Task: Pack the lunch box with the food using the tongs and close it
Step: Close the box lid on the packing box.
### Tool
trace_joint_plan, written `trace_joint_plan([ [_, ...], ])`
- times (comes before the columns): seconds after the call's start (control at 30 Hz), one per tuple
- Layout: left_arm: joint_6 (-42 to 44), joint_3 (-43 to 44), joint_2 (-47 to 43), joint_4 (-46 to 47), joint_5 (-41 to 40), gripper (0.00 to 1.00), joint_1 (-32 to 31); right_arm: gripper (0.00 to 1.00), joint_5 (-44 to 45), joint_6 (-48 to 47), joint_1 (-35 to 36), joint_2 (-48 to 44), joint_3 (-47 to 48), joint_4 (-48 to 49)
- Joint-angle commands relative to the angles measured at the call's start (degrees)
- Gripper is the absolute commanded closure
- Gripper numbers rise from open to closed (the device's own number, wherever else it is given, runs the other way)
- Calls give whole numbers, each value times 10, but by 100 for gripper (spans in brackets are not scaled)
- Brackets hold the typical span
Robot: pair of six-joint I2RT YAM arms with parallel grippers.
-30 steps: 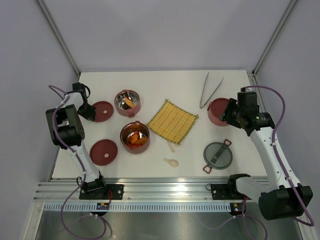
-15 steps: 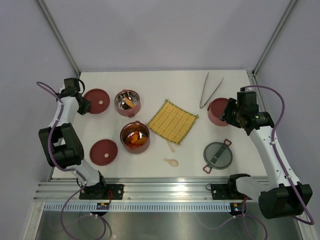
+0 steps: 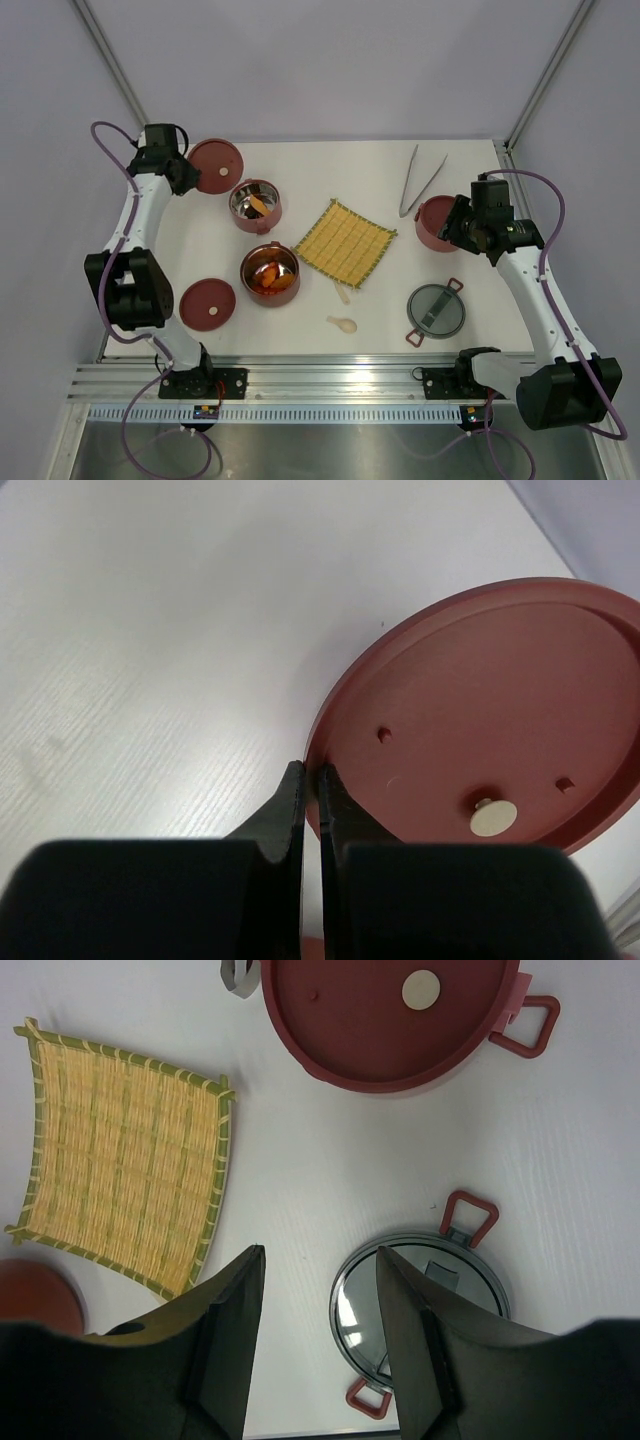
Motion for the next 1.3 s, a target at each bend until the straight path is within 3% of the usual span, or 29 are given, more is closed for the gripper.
trace_joint_plan([
  [0.0,8,29,29,-14,20,100,-15,44,-5,9,3,-5,8,12],
  [0.53,-5,12,82,-6,64,100,-58,44,-8,13,3,-9,2,14],
  [0.8,0,53,120,-42,45,100,-83,44,-8,9,3,-3,-1,21],
  [1.27,-1,41,141,-43,28,100,-92,44,-14,12,3,-12,-3,28],
])
